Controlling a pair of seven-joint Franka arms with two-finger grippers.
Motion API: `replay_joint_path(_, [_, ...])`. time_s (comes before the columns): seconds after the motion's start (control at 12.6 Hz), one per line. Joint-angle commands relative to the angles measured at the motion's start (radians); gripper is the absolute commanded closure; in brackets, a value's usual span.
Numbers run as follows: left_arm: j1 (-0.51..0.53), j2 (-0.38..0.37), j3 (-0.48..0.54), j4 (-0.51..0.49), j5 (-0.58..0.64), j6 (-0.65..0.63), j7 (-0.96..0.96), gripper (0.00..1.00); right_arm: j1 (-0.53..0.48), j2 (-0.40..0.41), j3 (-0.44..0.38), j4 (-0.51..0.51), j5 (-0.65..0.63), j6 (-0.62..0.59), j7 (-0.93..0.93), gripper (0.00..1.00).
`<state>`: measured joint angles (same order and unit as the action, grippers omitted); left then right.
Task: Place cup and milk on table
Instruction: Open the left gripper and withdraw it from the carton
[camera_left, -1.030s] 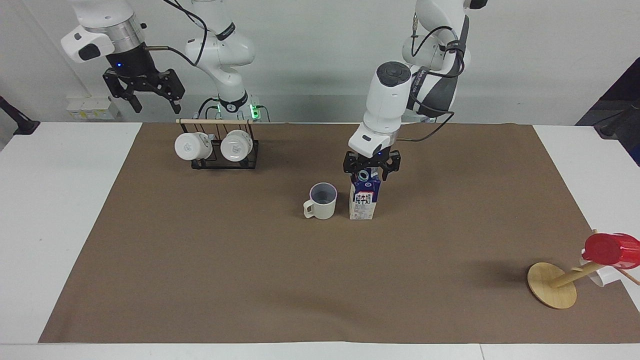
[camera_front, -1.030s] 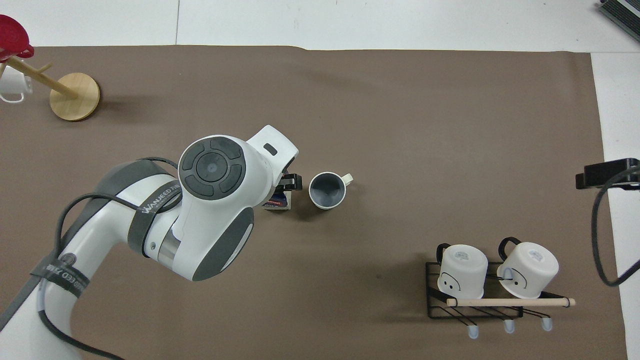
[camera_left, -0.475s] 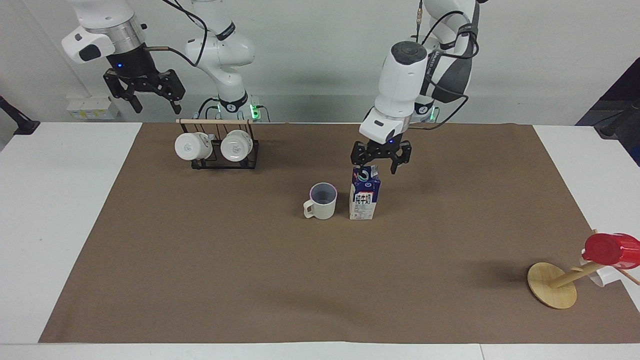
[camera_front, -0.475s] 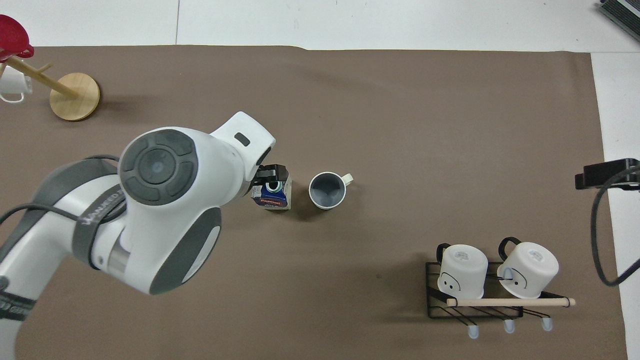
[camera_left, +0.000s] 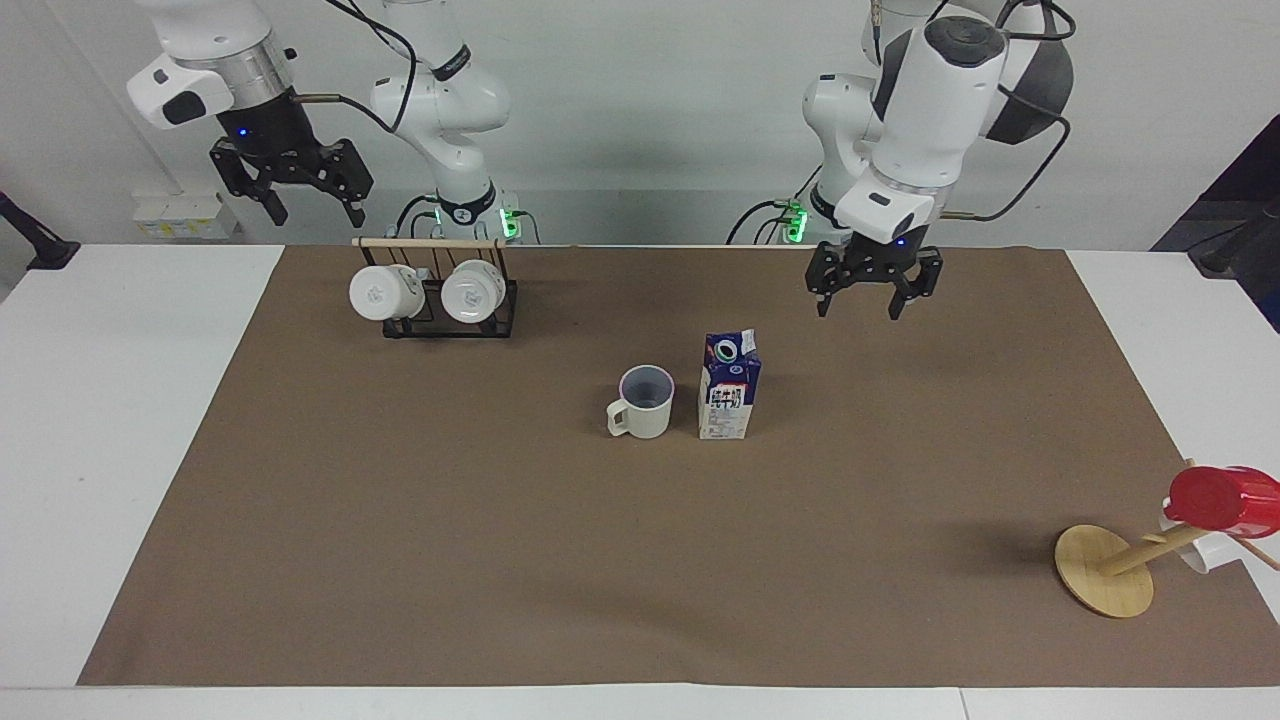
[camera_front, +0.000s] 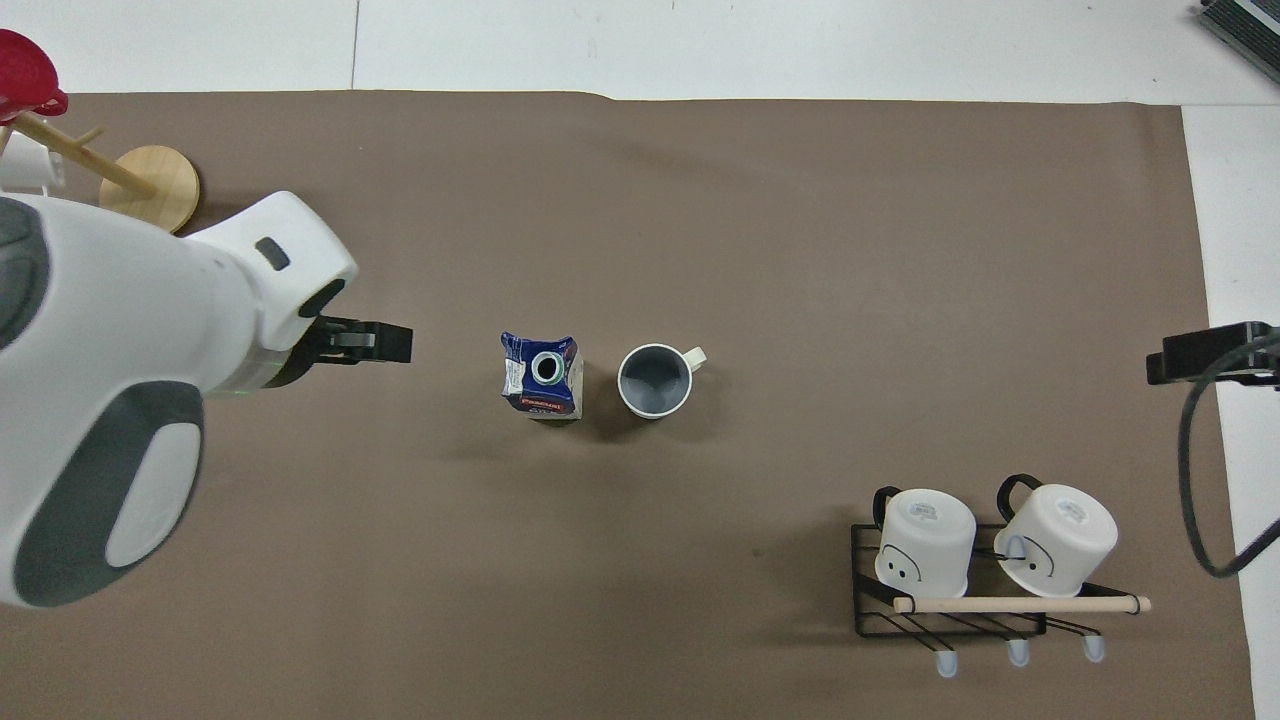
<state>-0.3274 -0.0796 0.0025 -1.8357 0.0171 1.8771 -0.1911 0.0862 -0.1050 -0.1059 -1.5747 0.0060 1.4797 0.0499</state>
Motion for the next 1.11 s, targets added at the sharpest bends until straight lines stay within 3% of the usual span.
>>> replay_joint_path(0.0, [0.094, -0.057, -0.007, -0.002, 0.003, -0.058, 0.152, 0.0, 0.004, -0.009, 0.008, -0.001, -0.011, -0.019, 0.01, 0.0])
replay_joint_path(0.55, [0.232, 0.053, -0.001, 0.323, 0.006, -0.303, 0.314, 0.0, 0.014, -0.024, 0.008, -0.03, -0.047, -0.009, 0.015, 0.0])
replay_joint_path(1.03, [0.243, 0.054, 0.001, 0.363, 0.001, -0.359, 0.36, 0.0, 0.014, -0.025, 0.008, -0.031, -0.041, -0.009, 0.015, 0.0])
